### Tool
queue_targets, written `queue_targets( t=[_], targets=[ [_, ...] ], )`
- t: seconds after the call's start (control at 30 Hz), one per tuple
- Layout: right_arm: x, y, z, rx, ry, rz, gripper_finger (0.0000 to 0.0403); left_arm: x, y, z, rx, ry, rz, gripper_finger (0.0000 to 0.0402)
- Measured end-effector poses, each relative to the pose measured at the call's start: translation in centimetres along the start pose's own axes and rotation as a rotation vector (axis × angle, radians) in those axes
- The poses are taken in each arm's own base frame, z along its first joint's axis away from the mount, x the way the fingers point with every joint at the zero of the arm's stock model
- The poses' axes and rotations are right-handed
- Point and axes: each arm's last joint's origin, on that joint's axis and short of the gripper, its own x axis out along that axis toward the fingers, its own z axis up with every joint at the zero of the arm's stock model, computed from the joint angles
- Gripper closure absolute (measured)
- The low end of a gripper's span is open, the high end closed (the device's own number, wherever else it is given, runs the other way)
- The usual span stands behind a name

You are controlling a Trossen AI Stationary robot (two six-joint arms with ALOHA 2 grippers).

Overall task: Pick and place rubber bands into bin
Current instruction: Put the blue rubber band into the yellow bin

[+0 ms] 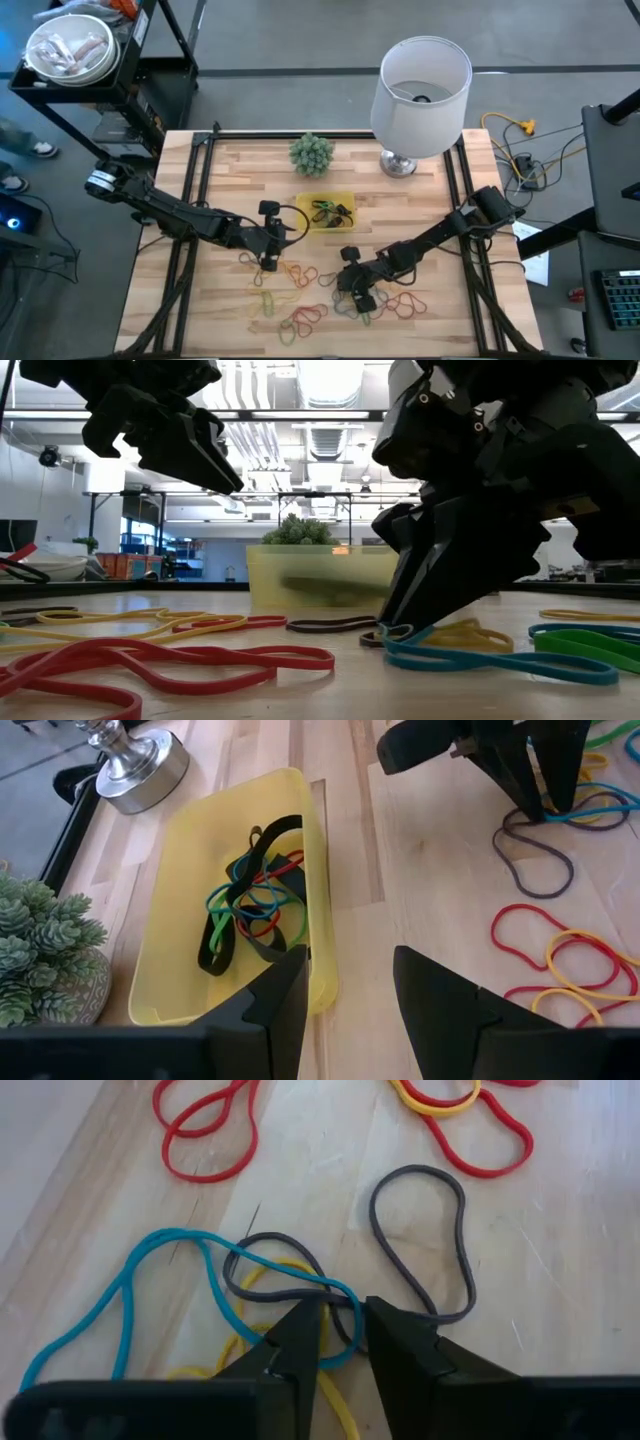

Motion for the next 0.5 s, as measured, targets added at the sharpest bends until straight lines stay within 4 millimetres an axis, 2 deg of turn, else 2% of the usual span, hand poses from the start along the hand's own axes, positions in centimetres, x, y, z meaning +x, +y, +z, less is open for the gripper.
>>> queue_targets(
  t=[0.17, 0.5],
  targets=[
    [-0.9, 0.3, 0.2, -0.074, 0.002, -0.016, 0.0385, 0.0, 0.0, 0.0, 0.001, 0.001, 0.0, 0.0267],
    [-3.4, 0.8, 1.2, -0.108, -0.007, -0.089, 0.0394, 0.0, 0.0, -0.1, 0.002, 0.002, 0.0, 0.0267]
  ],
)
